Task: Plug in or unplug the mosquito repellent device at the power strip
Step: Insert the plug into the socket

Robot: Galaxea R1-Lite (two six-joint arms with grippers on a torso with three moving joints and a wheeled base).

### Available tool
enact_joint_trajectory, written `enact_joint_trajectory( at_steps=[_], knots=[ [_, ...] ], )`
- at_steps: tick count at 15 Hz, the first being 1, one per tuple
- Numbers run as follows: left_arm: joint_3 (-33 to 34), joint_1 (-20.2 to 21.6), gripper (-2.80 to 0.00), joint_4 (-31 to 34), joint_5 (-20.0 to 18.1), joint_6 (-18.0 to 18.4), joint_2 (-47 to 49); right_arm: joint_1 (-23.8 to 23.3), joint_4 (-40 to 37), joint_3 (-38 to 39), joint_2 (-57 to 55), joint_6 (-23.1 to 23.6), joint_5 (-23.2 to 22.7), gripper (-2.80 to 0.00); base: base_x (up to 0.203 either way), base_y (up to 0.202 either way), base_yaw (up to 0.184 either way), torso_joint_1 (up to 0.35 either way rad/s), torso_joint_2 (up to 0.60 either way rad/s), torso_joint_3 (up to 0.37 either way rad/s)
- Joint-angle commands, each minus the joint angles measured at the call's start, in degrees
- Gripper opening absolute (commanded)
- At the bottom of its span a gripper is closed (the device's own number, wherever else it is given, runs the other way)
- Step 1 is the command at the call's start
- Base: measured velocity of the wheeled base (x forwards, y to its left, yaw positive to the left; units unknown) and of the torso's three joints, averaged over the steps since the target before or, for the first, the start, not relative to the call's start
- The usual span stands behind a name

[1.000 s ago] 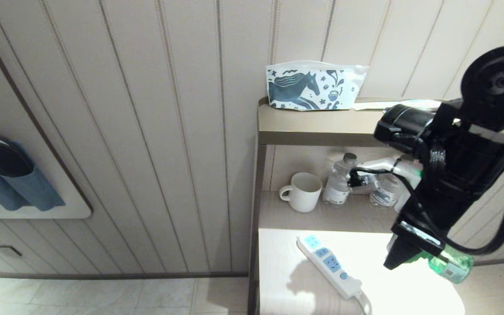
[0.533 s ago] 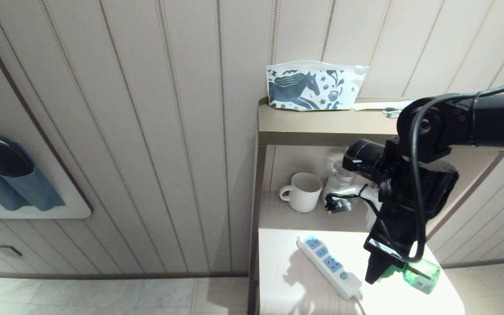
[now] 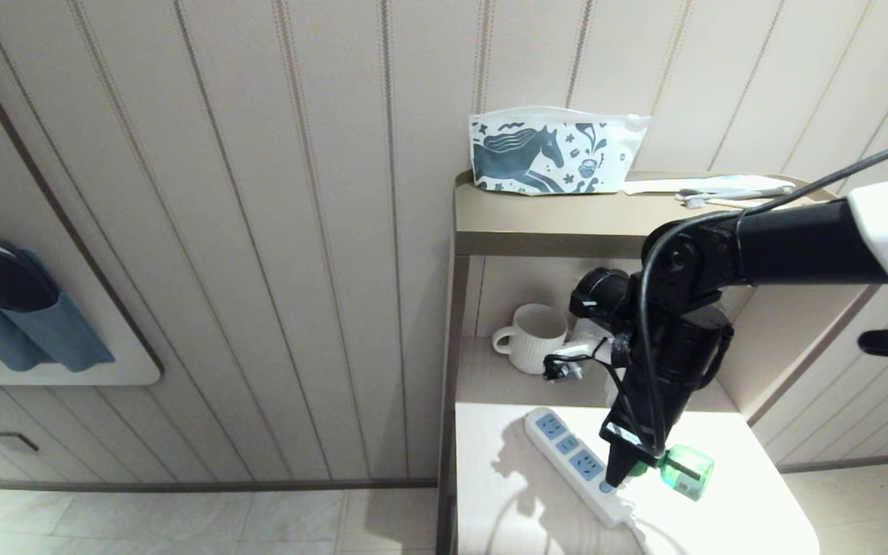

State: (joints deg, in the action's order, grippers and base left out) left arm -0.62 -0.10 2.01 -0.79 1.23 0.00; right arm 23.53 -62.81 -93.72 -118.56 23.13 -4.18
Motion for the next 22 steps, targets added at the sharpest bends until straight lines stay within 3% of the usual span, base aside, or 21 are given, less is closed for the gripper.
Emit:
enact_joint_trajectory(
  at_steps=[1,6,14,22],
  knots=[
    [0.01,0.01,-2.80,0.01,0.00,0.00,0.09,-0.16,1.05,0.06,-2.87,0.22,0.33,-2.80,0.000,0.000,0.000,0.000,0.00,0.000],
    [0.01,0.01,-2.80,-0.04,0.00,0.00,0.09,-1.55,11.99,1.01,-6.95,-0.45,1.55,-2.80,0.000,0.000,0.000,0.000,0.00,0.000],
    [0.01,0.01,-2.80,0.01,0.00,0.00,0.09,-1.55,11.70,-7.17,-9.69,-0.06,1.55,-2.80,0.000,0.000,0.000,0.000,0.00,0.000],
    [0.01,0.01,-2.80,0.01,0.00,0.00,0.09,-1.43,12.28,-7.54,-11.68,-0.18,1.47,-2.80,0.000,0.000,0.000,0.000,0.00,0.000]
  ],
)
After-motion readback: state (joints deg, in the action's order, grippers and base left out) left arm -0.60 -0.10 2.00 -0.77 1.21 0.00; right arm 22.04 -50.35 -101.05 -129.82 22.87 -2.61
